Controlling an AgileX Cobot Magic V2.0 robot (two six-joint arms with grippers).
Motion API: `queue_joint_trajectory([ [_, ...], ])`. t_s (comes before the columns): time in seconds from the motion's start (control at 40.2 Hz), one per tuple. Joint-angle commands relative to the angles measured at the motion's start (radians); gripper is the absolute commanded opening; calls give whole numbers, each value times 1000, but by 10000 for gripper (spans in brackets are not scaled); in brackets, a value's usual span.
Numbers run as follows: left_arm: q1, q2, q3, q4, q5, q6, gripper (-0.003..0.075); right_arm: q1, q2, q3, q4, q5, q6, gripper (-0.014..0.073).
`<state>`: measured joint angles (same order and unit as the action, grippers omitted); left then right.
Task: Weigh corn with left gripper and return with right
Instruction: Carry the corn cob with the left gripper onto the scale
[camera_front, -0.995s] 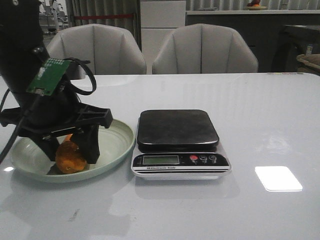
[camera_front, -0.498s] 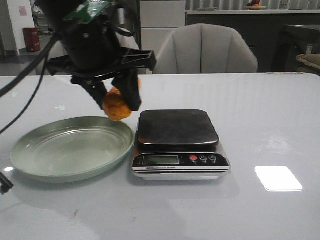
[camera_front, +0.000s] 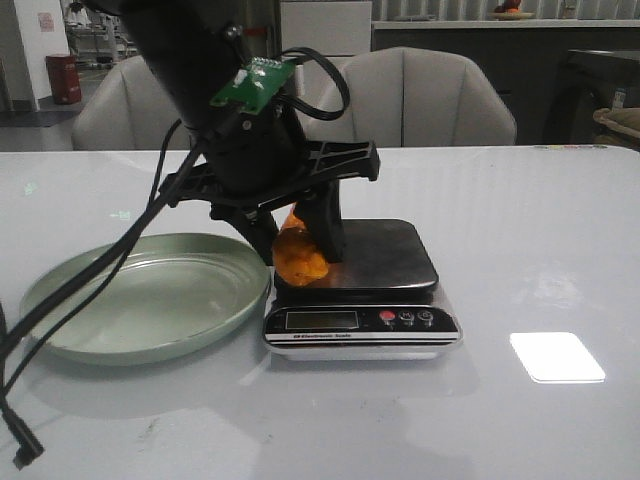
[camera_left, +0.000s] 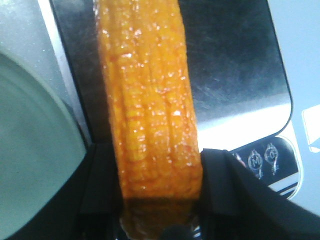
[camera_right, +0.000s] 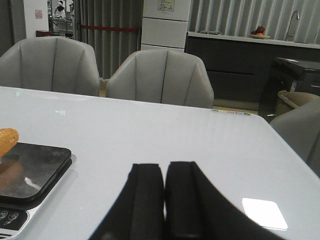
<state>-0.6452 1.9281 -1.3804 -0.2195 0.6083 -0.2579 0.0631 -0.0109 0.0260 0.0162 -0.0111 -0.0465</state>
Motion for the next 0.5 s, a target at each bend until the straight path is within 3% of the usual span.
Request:
queue_joint_trajectory([
  [0.0, -13, -50, -37, -54, -77, 14, 125, -9, -19, 4, -10, -87, -7, 178],
  [0.124, -15, -42, -37, -86, -109, 14, 153, -9, -19, 4, -10, -87, -7, 178],
  [0.174, -15, -38, -37, -88, -121, 14, 204, -9, -19, 4, -10, -87, -7, 178],
  [0.373, -15, -34, -37, -97, -148, 14, 533, -9, -19, 4, -10, -87, -7, 178],
  [0.473, -15, -34, -37, -97, -158, 14, 571, -9, -19, 4, -10, -87, -7, 178],
])
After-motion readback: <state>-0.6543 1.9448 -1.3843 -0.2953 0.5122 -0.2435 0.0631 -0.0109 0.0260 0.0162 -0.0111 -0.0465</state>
